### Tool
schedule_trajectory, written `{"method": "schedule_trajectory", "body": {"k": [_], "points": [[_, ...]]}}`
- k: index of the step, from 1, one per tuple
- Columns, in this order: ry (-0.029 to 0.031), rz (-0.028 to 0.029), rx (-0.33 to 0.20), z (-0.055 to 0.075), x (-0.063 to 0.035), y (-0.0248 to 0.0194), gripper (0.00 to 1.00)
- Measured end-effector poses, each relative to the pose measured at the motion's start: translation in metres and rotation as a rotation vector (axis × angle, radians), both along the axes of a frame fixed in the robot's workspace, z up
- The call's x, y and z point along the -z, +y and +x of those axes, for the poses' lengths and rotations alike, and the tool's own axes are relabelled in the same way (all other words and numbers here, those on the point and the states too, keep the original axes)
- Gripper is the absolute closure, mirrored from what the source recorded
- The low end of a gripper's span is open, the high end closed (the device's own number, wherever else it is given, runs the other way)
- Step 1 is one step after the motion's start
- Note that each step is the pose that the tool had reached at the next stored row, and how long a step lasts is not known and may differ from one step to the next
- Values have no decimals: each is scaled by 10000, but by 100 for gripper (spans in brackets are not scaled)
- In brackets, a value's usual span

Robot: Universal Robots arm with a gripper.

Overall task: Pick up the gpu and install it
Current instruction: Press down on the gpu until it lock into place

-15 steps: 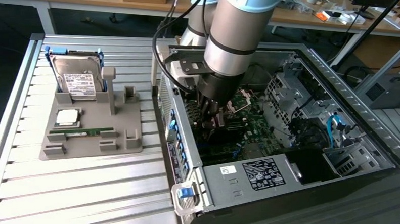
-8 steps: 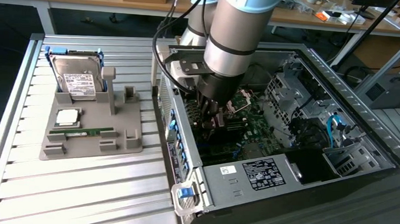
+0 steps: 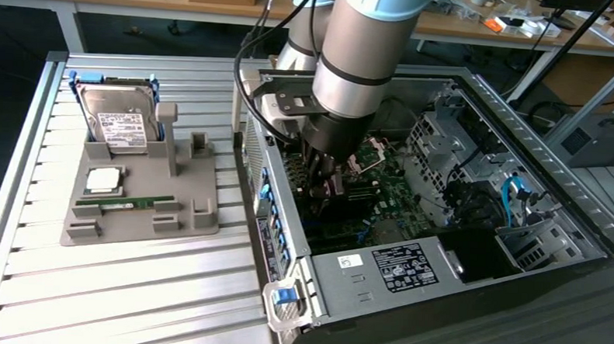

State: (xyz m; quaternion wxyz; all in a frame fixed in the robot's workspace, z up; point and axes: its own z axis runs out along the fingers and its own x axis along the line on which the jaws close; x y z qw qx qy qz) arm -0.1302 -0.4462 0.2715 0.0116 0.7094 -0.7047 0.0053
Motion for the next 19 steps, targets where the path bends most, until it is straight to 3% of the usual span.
{"method": "schedule_trajectory", "body": {"k": [17, 19], "points": [[16, -4, -1, 7, 40, -3, 89], [5, 17, 0, 9, 11, 0, 89]]}}
